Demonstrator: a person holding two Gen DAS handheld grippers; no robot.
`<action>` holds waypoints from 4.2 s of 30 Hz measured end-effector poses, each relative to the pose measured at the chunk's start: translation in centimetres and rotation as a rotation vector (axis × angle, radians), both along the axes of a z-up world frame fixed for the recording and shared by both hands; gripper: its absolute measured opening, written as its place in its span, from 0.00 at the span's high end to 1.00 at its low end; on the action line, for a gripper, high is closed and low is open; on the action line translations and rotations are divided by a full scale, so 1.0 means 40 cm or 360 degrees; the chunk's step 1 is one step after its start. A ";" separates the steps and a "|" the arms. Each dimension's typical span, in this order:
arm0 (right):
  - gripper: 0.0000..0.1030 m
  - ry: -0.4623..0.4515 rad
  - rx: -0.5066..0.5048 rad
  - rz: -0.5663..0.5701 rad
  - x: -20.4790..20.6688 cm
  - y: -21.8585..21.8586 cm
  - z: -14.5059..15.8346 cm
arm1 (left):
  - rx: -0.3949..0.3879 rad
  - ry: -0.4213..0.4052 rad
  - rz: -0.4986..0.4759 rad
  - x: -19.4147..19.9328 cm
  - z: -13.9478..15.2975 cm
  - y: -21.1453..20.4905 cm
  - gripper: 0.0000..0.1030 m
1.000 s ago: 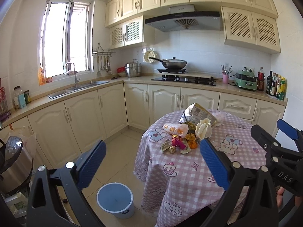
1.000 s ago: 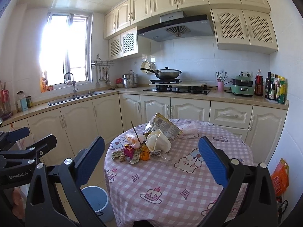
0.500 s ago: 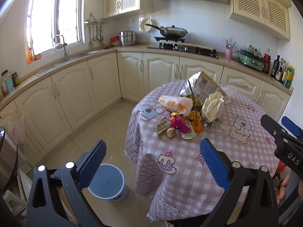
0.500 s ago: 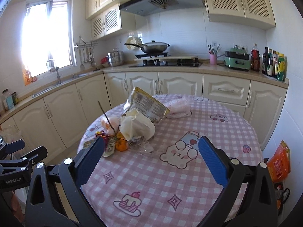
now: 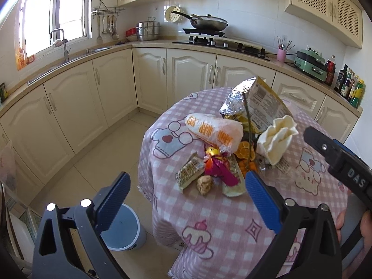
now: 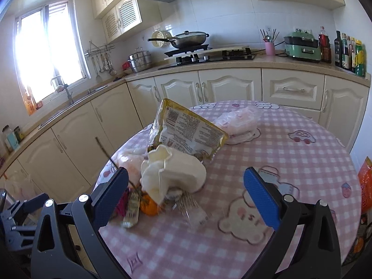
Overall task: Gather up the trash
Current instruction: 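Grasp the white crumpled tissue with the right tool while the left tool grasps the pink candy wrapper, then carry both items over the blue bin and open the right tool to drop the tissue, then open the left tool over the blue bin to drop the candy wrapper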
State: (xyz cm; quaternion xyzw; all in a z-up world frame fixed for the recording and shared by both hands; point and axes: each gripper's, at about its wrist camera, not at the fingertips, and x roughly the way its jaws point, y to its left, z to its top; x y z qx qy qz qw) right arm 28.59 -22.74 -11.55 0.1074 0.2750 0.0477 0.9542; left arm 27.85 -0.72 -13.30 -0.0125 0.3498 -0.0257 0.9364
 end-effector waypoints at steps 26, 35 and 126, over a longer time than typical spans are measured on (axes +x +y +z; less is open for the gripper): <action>0.84 -0.0007 0.0082 -0.0003 0.055 -0.081 -0.013 | -0.0107 0.0219 -0.0233 0.177 -0.103 -0.088 0.65; 0.84 -0.0111 0.0059 -0.0030 0.011 -0.098 0.032 | -0.0173 0.0108 -0.0246 0.153 -0.058 -0.082 0.74; 0.46 -0.0104 -0.0162 0.0451 -0.071 0.386 0.023 | -0.0338 0.0000 0.0159 -0.091 0.001 0.326 0.45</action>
